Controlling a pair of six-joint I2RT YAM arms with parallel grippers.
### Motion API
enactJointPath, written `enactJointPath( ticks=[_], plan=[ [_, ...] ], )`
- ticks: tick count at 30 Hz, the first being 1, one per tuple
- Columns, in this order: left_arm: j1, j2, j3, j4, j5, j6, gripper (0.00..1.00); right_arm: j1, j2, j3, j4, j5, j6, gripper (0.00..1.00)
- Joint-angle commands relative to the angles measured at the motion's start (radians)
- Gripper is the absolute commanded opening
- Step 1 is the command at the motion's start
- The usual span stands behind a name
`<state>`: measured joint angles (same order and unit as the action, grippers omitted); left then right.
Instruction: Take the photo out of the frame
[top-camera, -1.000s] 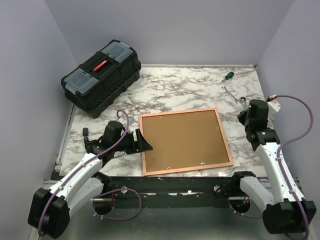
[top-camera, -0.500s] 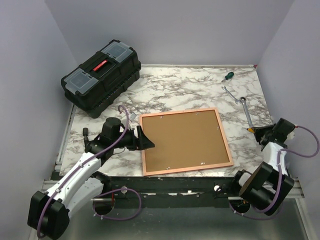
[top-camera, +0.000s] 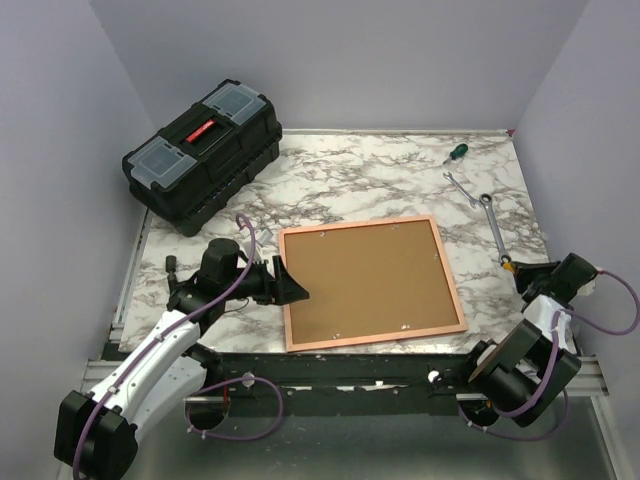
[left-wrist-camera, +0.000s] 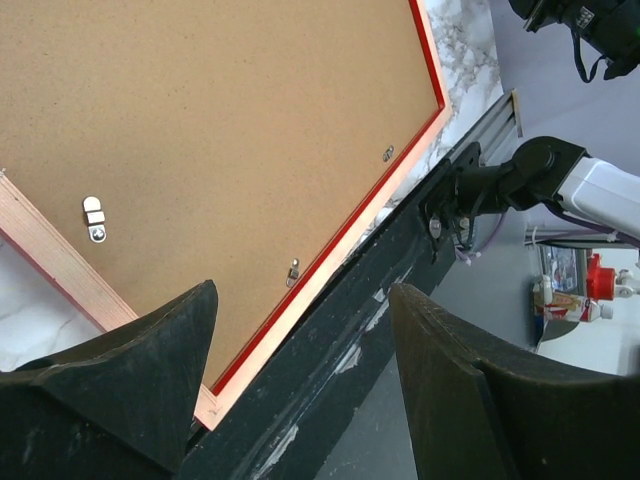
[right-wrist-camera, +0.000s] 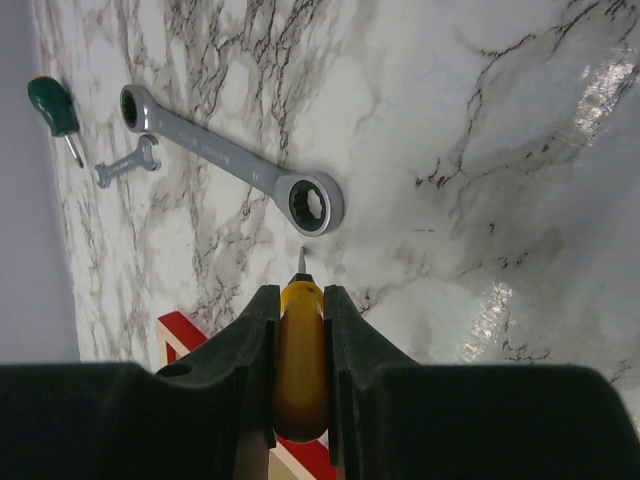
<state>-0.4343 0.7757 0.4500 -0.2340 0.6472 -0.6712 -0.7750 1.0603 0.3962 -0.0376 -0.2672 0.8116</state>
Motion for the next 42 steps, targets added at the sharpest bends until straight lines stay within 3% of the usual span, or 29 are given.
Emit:
enactJointPath(
  ticks=[1,4,8,23,33,42],
  plan=[
    [-0.004,-0.009,-0.003,0.01,0.041,0.031,0.72,-0.034,0.014,-0.029,0.027,-0.033,-0.027,0.01],
    [-0.004,0.0,-0.016,0.038,0.054,0.024,0.72,-0.034,0.008,-0.03,0.046,-0.097,-0.042,0.01],
    [-0.004,0.028,-0.01,0.048,0.074,0.032,0.72,-0.034,0.0,-0.026,0.0,-0.024,-0.072,0.01],
    [-0.004,-0.005,-0.011,0.043,0.064,0.038,0.72,-0.034,0.108,-0.036,0.002,0.057,-0.115,0.46],
    [-0.004,0.019,-0.008,0.053,0.081,0.038,0.72,-0.033,0.115,-0.033,0.013,0.073,-0.138,0.58],
    [-0.004,0.01,-0.014,0.055,0.078,0.036,0.72,-0.035,0.103,-0.028,0.001,0.094,-0.14,0.76]
  ],
)
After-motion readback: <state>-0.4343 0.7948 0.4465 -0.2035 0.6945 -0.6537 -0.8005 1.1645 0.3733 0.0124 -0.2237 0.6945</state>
